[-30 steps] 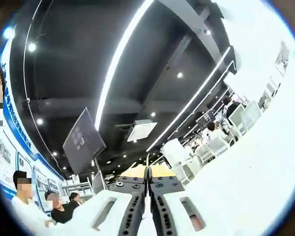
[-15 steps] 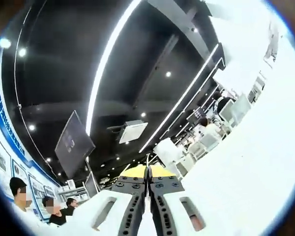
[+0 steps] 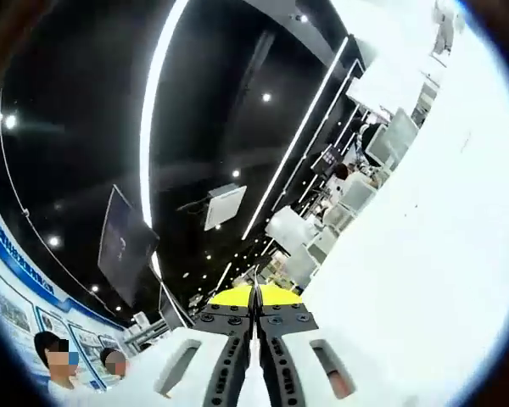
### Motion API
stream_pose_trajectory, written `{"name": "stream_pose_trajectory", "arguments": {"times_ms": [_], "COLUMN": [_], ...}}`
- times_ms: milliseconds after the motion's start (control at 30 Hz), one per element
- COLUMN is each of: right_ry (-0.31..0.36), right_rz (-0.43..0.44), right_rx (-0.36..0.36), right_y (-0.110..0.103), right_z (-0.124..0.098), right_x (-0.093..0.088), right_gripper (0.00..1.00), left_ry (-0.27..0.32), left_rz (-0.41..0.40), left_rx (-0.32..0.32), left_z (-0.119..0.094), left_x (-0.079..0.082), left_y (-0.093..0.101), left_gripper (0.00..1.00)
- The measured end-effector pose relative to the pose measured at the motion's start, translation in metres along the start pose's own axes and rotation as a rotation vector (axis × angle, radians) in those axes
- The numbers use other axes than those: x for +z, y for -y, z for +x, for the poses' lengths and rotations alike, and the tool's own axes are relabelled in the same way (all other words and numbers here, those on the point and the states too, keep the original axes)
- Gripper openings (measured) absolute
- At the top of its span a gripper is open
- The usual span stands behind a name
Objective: Organize the stack of printing papers by aligning and flattening the scattered papers on the table
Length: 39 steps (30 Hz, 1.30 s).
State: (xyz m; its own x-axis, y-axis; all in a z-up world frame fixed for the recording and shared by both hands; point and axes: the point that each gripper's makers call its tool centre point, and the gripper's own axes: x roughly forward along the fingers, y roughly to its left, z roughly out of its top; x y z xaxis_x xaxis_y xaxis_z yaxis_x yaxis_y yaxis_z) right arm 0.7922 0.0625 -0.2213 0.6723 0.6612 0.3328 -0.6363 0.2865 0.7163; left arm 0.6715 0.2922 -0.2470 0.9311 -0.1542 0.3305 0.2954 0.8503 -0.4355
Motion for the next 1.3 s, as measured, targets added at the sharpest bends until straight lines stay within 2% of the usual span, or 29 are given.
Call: {"name": "stream_pose_trajectory", "arguments": {"times_ms": [200,400,567,800,933,1000,1133,1300], "right_ry": [-0.042,-0.067,-0.090,-0.134,-0.192,-0.202,-0.223,-0.271], "right_rz": [0.082,0.102,0.081,0.017,-0.170,-0.216,-0.251,-0.249], "right_rx": [0.002,0.027,0.035,0.045,0.061,0.073,0.086,0.040], "right_y": [0.002,-0.011,-0.018,-0.030,-0.040,-0.047,-0.054,-0.040], "right_z": [-0.001,0.001,0.003,0.001,-0.006,-0.008,-0.014,-0.024], "right_x": [-0.016,-0.037,-0.050,-0.064,-0.076,-0.078,-0.084,-0.091], "right_gripper": [0.00,0.00,0.00,0.00,0.00,0.00,0.00,0.00], "left_ry": [0.001,0.001,0.002,0.002,0.002,0.001,-0.001,-0.002], "left_rz": [-0.002,-0.003,-0.004,-0.003,-0.002,-0.001,0.001,0.002], "left_rx": [-0.002,-0.003,-0.003,-0.001,0.000,0.000,0.001,0.002], "left_z": [0.000,0.000,0.000,0.000,0.000,0.000,0.000,0.000], "left_x": [0.000,0.000,0.000,0.000,0.000,-0.001,-0.001,-0.001], "left_y": [0.000,0.001,0.000,0.000,0.000,0.000,-0.001,-0.001], "left_gripper": [0.26,0.26,0.26,0.26,0.26,0.26,0.26,0.26]}}
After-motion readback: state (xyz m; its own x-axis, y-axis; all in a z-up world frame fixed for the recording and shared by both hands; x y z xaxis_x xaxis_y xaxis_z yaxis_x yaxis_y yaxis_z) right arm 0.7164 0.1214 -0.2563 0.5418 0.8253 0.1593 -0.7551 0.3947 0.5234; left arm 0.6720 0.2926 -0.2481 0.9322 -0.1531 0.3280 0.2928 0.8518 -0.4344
